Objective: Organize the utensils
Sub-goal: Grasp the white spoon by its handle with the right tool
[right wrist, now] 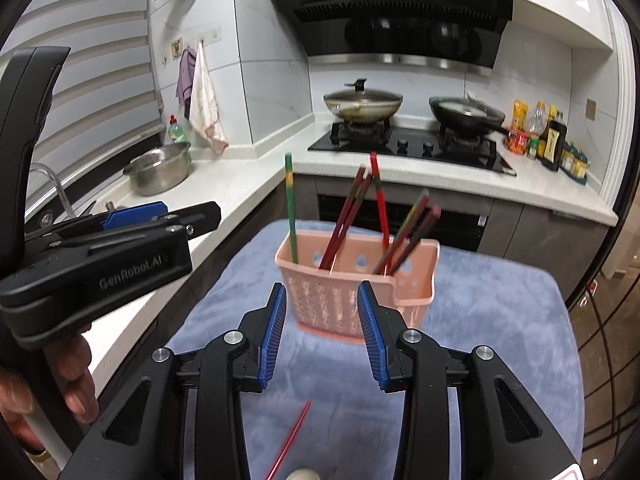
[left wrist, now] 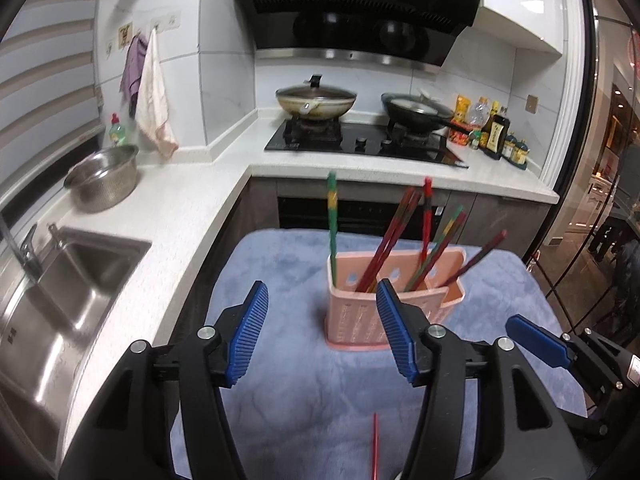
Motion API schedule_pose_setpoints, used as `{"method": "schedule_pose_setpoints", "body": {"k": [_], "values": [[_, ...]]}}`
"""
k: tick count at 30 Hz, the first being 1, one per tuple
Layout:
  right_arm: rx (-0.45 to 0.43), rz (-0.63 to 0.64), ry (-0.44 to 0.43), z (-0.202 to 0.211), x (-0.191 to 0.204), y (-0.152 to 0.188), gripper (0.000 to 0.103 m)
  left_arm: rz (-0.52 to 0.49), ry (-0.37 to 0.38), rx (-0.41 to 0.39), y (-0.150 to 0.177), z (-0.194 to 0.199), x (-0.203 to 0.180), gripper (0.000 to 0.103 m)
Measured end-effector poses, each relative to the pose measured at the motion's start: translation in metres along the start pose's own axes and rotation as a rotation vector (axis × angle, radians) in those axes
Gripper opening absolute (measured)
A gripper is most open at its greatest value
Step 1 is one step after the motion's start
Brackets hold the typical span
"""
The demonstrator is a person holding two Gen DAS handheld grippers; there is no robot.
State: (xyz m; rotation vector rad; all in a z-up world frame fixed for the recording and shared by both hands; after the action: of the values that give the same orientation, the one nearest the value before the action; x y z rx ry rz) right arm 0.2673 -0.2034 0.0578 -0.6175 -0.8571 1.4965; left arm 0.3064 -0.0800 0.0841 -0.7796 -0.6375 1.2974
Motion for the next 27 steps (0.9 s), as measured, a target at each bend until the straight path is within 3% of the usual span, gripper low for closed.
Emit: {"method": "schedule_pose_setpoints", "body": {"k": [7, 18, 23, 27], "values": [[0.102, -0.025, -0.001, -0.006, 0.002, 0.058, 0.036, 0.018, -0.036, 0.106, 0.062, -0.004, 0.021, 0.054], [0.386, -0.066, -0.033, -0.021, 0.021, 0.196, 0.036, 0.049, -0.076, 0.324, 0.175, -0.014, 0.048, 0.055], [0.473, -0.079, -0.054, -0.020, 0.030, 0.230, 0.036, 0.066, -0.091, 0.390, 0.209, -0.012, 0.059, 0.055], [0.493, -0.071, -0.072, -0.022, 0.035, 0.237, 0.036, 0.085, -0.088, 0.414, 0.219, -0.012, 0.061, 0.055]]}}
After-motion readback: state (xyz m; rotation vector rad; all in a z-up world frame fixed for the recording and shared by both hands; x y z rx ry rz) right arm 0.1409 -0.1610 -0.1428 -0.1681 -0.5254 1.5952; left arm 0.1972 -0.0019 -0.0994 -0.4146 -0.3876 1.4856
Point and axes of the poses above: each gripper's, at about its wrist camera, not at the fingertips, and z roughly against the way its jaws point, x to its left, y to its underside, the point moved 6 cm from there along -z, roughly the way its jaws point, and after that the axes turned 3 degrees about -y, right-handed, at the moved point
